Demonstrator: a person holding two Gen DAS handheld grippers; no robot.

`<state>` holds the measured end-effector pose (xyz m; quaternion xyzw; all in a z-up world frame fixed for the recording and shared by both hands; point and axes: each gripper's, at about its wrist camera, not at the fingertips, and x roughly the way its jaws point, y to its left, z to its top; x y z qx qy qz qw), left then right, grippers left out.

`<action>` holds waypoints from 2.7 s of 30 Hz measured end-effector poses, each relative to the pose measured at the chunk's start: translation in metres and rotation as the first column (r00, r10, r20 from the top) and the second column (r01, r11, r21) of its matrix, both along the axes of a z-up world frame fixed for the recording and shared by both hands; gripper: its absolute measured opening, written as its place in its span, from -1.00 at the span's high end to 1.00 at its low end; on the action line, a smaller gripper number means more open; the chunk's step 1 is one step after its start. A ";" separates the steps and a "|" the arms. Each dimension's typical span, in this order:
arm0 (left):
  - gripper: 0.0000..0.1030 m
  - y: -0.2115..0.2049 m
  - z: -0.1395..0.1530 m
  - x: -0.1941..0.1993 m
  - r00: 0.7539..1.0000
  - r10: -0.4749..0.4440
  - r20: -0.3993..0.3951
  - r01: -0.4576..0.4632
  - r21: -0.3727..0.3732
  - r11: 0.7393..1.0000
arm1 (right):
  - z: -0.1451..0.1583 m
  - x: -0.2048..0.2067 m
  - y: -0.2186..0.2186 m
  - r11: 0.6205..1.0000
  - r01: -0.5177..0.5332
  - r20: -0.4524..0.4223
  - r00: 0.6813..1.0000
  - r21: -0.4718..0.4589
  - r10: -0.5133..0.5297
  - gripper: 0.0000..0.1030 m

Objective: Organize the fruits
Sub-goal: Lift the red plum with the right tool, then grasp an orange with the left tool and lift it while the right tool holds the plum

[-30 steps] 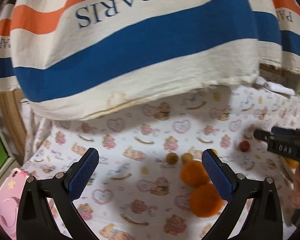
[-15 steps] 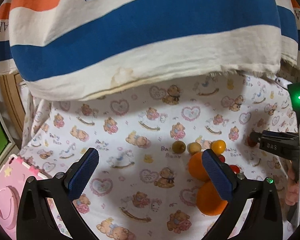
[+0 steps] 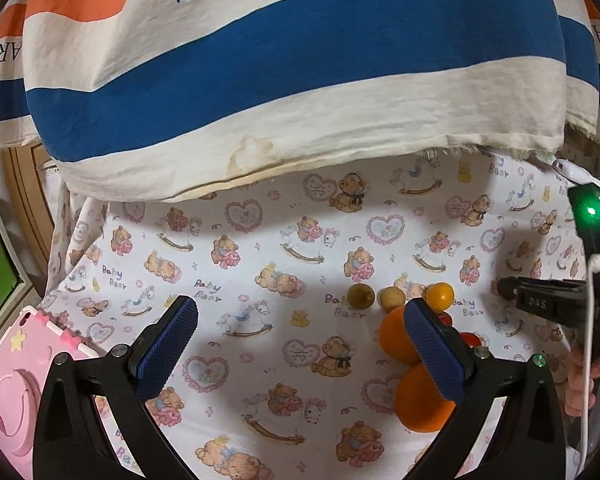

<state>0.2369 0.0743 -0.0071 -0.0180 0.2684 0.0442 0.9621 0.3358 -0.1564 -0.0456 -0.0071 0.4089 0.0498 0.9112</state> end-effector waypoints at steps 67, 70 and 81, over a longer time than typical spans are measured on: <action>0.01 -0.055 -0.039 0.010 0.873 -0.378 -0.307 0.337 -0.178 0.924 | 0.058 -0.147 -0.003 0.998 -0.047 0.498 0.865 -0.049 0.065 0.45; 0.08 -0.055 -0.038 0.009 0.877 -0.375 -0.300 0.336 -0.176 0.925 | 0.058 -0.147 -0.003 0.998 -0.047 0.498 0.865 -0.048 0.065 0.45; 0.09 -0.052 -0.005 -0.019 0.937 -0.343 -0.068 0.337 -0.078 0.938 | 0.058 -0.148 -0.004 0.998 -0.043 0.503 0.863 -0.043 0.059 0.45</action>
